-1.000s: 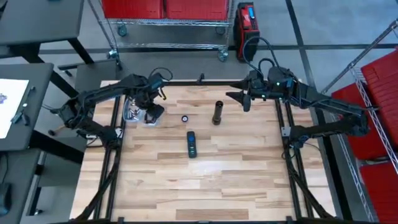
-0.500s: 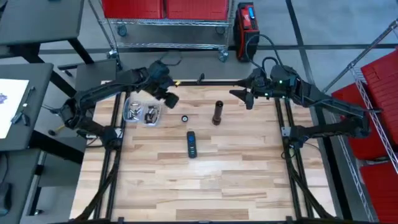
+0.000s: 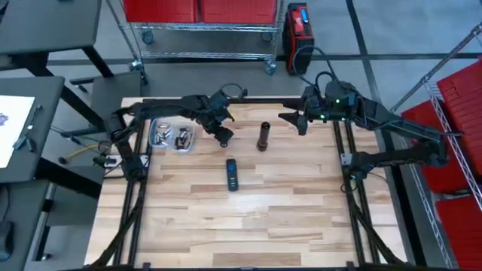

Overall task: Insert battery
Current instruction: Close the flashlight's battery compartment

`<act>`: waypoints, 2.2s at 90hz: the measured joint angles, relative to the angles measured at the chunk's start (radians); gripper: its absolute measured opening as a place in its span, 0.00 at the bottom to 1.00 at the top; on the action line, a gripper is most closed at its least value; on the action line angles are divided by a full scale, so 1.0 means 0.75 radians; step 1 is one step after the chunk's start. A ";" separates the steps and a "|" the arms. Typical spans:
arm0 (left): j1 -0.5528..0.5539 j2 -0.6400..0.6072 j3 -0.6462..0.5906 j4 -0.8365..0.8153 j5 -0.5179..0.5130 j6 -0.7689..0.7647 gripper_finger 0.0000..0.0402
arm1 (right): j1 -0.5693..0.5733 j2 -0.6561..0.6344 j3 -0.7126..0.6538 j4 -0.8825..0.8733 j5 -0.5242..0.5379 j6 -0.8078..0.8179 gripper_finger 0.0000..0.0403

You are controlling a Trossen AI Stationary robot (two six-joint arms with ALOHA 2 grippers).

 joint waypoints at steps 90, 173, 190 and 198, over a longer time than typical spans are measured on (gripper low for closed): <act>-0.023 0.143 -0.010 0.086 -0.027 0.124 0.08 | 0.006 0.000 -0.001 -0.037 -0.002 0.003 0.62; -0.119 -0.185 0.097 0.033 -0.324 0.498 0.00 | 0.006 -0.003 -0.001 -0.036 0.002 0.002 0.62; -0.131 -0.438 0.164 0.211 -0.132 0.528 0.00 | 0.014 0.017 -0.001 0.121 0.001 -0.107 0.62; -0.132 -0.526 0.164 0.368 0.041 0.452 0.00 | 0.037 0.043 -0.001 0.199 0.001 -0.245 0.62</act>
